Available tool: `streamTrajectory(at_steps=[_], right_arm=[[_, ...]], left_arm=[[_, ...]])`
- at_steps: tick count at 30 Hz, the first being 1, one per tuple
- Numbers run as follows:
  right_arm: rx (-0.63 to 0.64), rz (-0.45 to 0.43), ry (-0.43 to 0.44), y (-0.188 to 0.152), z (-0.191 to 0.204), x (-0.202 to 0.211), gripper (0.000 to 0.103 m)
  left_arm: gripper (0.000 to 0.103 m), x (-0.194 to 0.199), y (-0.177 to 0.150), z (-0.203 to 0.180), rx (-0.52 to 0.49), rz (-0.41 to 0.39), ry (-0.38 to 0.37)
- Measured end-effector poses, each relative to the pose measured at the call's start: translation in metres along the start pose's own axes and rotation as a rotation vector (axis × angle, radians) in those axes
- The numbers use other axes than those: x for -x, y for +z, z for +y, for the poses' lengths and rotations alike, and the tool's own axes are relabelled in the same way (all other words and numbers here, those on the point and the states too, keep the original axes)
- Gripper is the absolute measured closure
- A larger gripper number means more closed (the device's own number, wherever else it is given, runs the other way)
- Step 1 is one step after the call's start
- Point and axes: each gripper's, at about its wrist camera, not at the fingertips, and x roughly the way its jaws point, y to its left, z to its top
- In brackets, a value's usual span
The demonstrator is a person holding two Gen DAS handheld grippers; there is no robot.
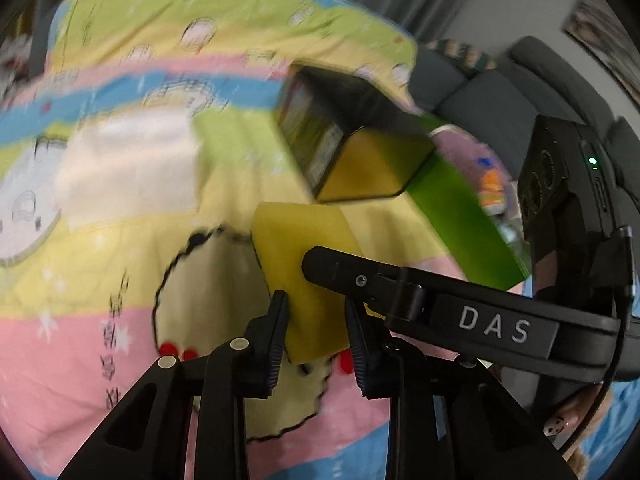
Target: Organize soft objects
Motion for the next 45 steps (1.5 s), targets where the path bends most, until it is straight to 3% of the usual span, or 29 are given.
streamTrajectory(at_steps=[7, 14, 18, 20, 27, 29, 30, 32, 34, 37, 39, 40, 42, 45], right_arm=[[-0.021, -0.305, -0.021, 0.020, -0.012, 0.104, 0.057], [-0.098, -0.564, -0.136, 0.037, -0.057, 0.198, 0.057], [-0.181, -0.631, -0.166, 0.043, -0.098, 0.217, 0.057], [-0.223, -0.650, -0.194, 0.041, -0.119, 0.218, 0.057], [-0.300, -0.636, -0.248, 0.046, -0.153, 0.209, 0.057], [-0.322, -0.624, -0.256, 0.047, -0.159, 0.204, 0.055], [-0.329, -0.616, -0.264, 0.048, -0.161, 0.203, 0.054], [-0.331, -0.616, -0.267, 0.049, -0.164, 0.201, 0.040], [-0.320, -0.636, -0.253, 0.046, -0.163, 0.205, 0.035], [-0.311, -0.660, -0.249, 0.040, -0.159, 0.214, 0.034], [-0.302, -0.675, -0.257, 0.037, -0.155, 0.218, 0.027], [-0.295, -0.682, -0.264, 0.034, -0.152, 0.222, 0.021], [-0.282, -0.701, -0.288, 0.029, -0.143, 0.231, 0.019], [-0.265, -0.732, -0.333, 0.023, -0.129, 0.240, 0.013]], left_arm=[[0.074, 0.026, 0.039, -0.092, -0.229, -0.185, -0.078], [0.074, 0.008, 0.076, -0.188, -0.365, -0.253, -0.229], [0.074, -0.024, 0.085, -0.218, -0.405, -0.235, -0.282], [0.074, -0.044, 0.084, -0.226, -0.414, -0.181, -0.297], [0.074, -0.085, 0.074, -0.241, -0.408, -0.087, -0.291], [0.067, -0.091, 0.074, -0.241, -0.397, -0.066, -0.287], [0.055, -0.092, 0.073, -0.241, -0.390, -0.054, -0.290], [0.043, -0.093, 0.074, -0.239, -0.380, -0.030, -0.262], [0.027, -0.090, 0.073, -0.235, -0.383, -0.039, -0.247], [0.019, -0.075, 0.072, -0.230, -0.376, -0.081, -0.226], [0.017, -0.062, 0.073, -0.227, -0.376, -0.096, -0.211], [0.011, -0.058, 0.074, -0.225, -0.375, -0.099, -0.198], [0.006, -0.046, 0.076, -0.222, -0.364, -0.101, -0.159], [0.006, -0.030, 0.077, -0.218, -0.361, -0.125, -0.149]])
